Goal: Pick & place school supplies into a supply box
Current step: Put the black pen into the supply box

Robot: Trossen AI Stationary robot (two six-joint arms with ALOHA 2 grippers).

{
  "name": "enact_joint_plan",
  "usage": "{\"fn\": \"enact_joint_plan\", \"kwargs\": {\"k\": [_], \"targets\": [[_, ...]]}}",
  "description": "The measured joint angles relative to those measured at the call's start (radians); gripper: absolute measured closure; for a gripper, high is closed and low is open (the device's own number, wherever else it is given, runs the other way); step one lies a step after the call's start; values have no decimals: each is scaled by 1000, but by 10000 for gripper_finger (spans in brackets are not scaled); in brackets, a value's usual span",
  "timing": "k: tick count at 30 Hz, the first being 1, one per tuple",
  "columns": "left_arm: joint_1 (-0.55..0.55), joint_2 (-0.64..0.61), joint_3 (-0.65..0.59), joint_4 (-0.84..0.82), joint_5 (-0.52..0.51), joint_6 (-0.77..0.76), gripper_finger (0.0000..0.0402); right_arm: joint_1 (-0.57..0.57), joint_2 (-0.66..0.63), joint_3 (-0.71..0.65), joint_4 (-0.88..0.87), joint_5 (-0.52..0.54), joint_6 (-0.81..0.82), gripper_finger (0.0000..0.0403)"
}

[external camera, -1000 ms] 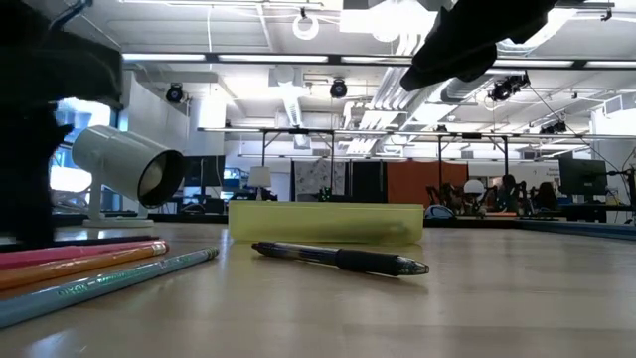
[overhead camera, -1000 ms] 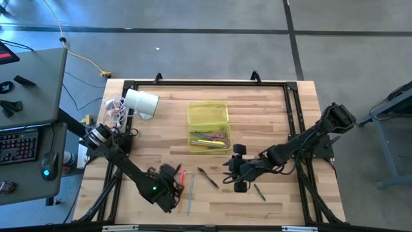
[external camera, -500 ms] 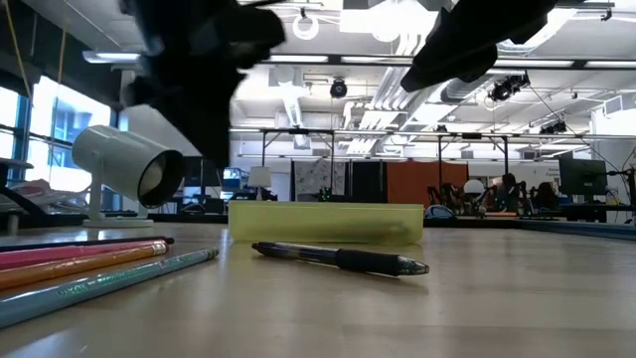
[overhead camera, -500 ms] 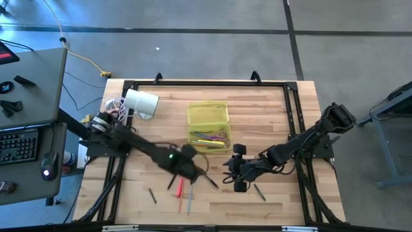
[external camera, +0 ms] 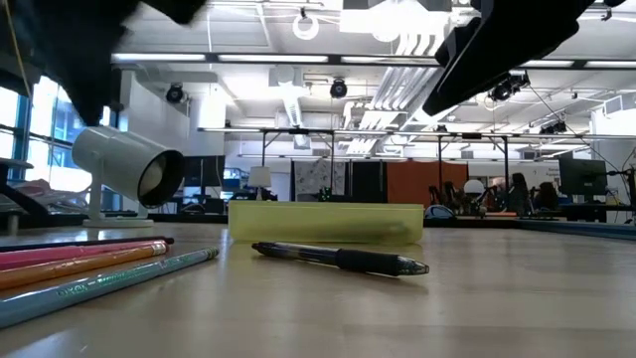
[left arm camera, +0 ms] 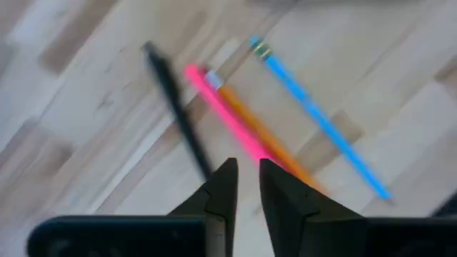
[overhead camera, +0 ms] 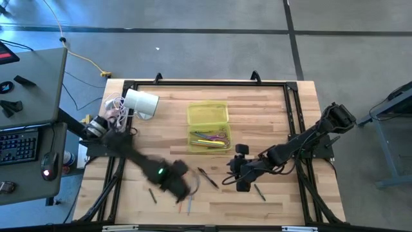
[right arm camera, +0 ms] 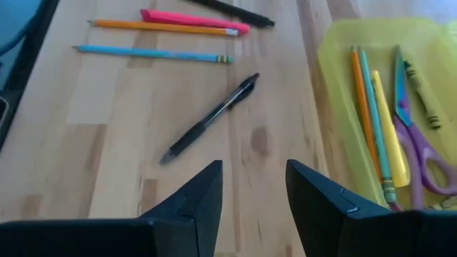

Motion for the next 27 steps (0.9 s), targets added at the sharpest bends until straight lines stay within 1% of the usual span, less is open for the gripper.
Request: {"fn": "enact_joint_plan", "kwargs": {"k": [1,2,5,6,7,8,9,12,17,19,22,24,27], "targets": [[-38,0,0,-24,-60,-54,320,0,0,0,0,11,0,265],[-78,0,-7,-33,-145,-116,326,0,0,0,0,22,0,265],[-184,4,-70,-4,-479,-348,341,0,0,0,0,45,0,265],[-209,15,-97,25,-564,-404,345,0,0,0,0,47,0,265],[-228,24,-123,63,-609,-433,348,0,0,0,0,46,0,265],[-242,31,-149,83,-618,-447,352,0,0,0,0,44,0,265],[-249,36,-172,95,-602,-449,354,0,0,0,0,45,0,265],[-251,58,-226,163,-523,-452,361,0,0,0,5,45,0,265],[-218,80,-273,172,-529,-453,365,0,0,0,21,46,19,265],[-194,80,-275,176,-522,-444,361,0,0,0,25,47,29,265],[-160,79,-269,183,-501,-393,345,0,0,0,28,44,29,265],[-138,80,-265,195,-484,-334,325,0,0,0,31,46,29,265],[-99,79,-267,236,-407,-270,287,0,0,0,31,46,28,265]]}}
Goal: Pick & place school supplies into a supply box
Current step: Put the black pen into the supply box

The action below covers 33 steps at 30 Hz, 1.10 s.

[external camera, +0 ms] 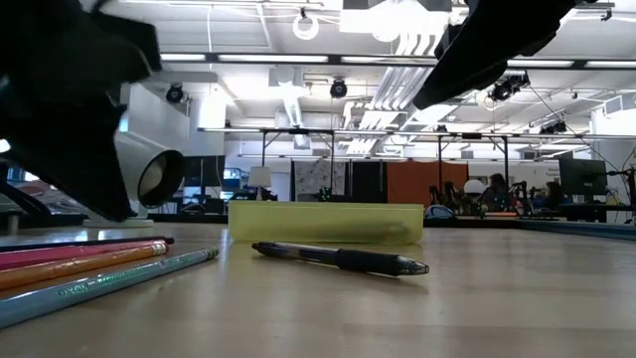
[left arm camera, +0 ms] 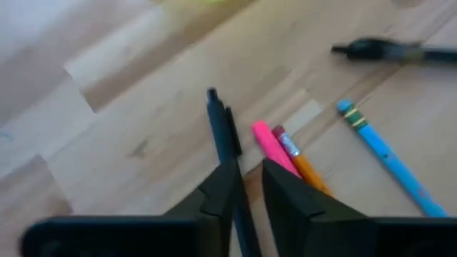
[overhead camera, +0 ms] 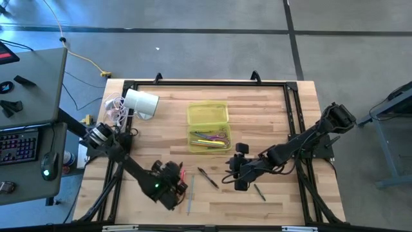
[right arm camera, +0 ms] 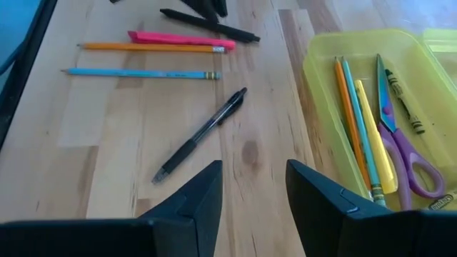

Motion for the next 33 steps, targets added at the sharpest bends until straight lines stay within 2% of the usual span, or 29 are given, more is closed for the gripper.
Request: {"fn": "enact_joint_plan", "kwargs": {"k": [3,7,9,15,21,27,33], "targets": [[21,0,-6,39,42,32,251,0,0,0,-1,-2,-1,265],[19,0,-6,67,-23,31,231,0,0,0,-1,-10,-1,265],[19,0,-6,58,-61,29,232,0,0,0,-1,-10,-1,265],[19,67,-4,59,-74,-3,254,0,0,0,0,-10,-1,265],[18,156,-1,68,-113,-99,275,0,0,0,0,-9,-2,265],[17,208,0,64,-141,-203,272,0,0,0,1,-7,-2,265],[17,212,1,65,-170,-177,264,0,0,0,7,-10,-2,265]]}}
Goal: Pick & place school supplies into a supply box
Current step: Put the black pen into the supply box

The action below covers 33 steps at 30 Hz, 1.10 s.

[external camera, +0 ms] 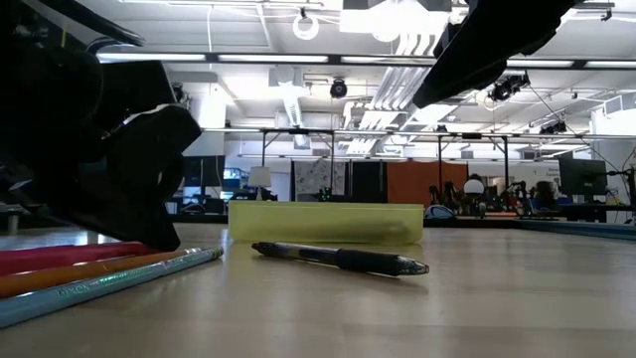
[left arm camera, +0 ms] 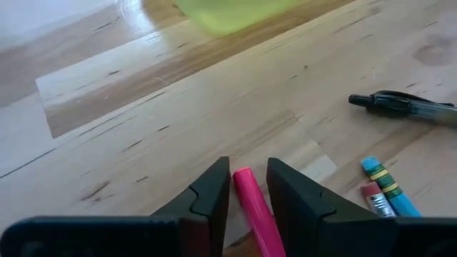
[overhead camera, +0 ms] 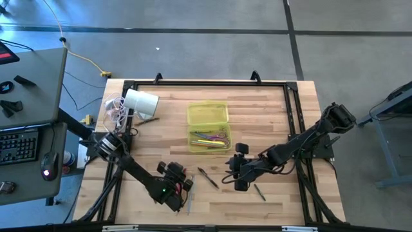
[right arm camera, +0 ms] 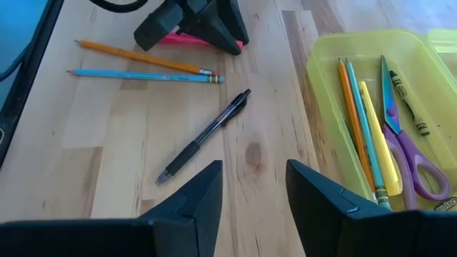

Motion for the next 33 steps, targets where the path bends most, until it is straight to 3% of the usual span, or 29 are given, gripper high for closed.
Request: {"fn": "enact_joint_plan", "kwargs": {"k": [8,14,17,22,28,33], "targets": [[1,4,37,-17,0,-9,264,0,0,0,1,0,0,265],[-15,2,44,-18,59,-84,265,0,0,0,1,0,0,265],[-28,4,44,-23,49,-129,288,0,0,0,1,0,0,265],[-29,2,45,-19,44,-166,369,0,0,0,1,-1,0,265],[-23,4,72,-47,-48,-224,367,0,0,0,1,-1,0,265],[11,-4,141,-96,-28,-146,381,0,0,0,1,-3,0,265]]}}
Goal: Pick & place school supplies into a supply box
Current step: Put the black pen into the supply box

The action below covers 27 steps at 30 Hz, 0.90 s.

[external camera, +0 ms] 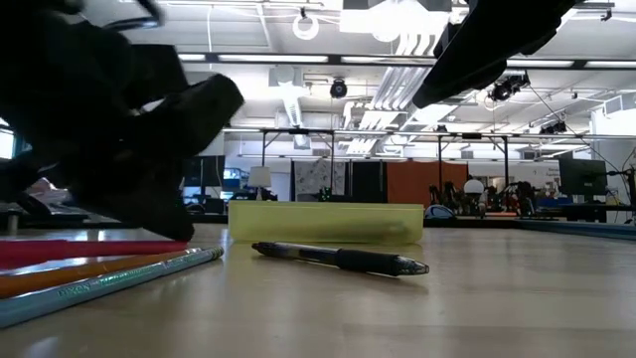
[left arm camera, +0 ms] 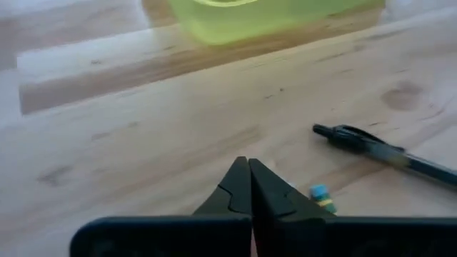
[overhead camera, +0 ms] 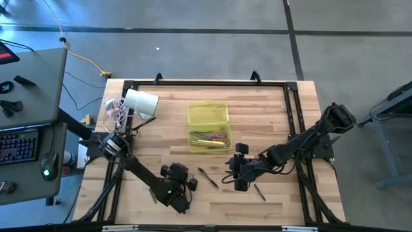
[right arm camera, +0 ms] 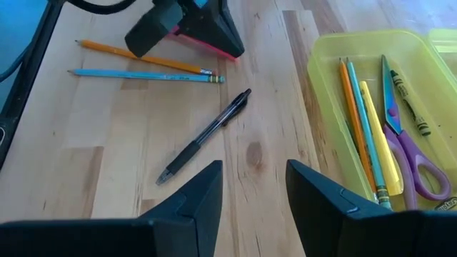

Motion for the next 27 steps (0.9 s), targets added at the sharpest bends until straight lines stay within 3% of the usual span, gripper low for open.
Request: {"fn": "enact_joint_plan", "kwargs": {"k": [4,13,18,27], "targets": [[35,-5,26,-14,55,111,382,0,0,0,0,-18,0,265],[64,-6,25,-14,127,205,280,0,0,0,8,-37,0,265],[64,-6,25,-18,114,224,257,0,17,0,56,-21,3,265],[65,-18,25,-136,119,225,270,14,294,0,359,-1,-49,265]]}}
